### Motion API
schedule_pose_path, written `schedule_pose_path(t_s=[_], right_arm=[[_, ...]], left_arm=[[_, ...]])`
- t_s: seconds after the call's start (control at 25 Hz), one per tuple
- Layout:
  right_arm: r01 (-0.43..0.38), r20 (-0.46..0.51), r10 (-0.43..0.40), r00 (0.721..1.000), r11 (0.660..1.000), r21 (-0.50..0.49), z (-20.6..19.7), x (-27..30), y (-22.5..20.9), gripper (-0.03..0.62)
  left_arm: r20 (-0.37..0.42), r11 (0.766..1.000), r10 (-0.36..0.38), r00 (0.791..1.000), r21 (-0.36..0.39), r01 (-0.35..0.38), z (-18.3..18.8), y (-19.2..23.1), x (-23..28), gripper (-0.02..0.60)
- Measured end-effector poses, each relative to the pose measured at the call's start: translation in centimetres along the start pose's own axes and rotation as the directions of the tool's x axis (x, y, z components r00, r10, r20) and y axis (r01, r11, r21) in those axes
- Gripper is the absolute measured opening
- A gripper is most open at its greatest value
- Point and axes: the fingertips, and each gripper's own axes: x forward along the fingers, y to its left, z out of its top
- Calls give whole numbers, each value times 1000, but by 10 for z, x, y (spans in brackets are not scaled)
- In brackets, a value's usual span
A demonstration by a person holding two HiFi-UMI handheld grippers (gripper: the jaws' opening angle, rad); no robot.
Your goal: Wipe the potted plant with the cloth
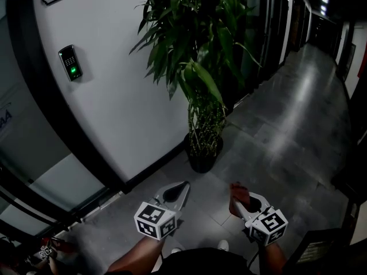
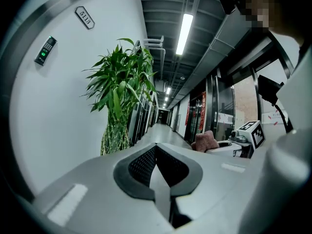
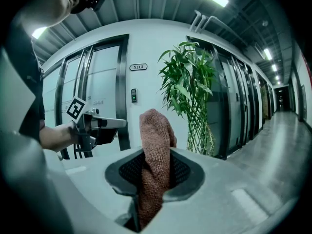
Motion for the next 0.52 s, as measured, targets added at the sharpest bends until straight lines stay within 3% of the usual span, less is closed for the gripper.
schedule_pose_path(t_s=[0.52], right_arm=[[-12, -12, 12, 1000, 1000, -14, 0, 4, -1, 61]], left_arm=[[12, 1000, 15, 1000, 1, -15, 3, 2, 0, 18]])
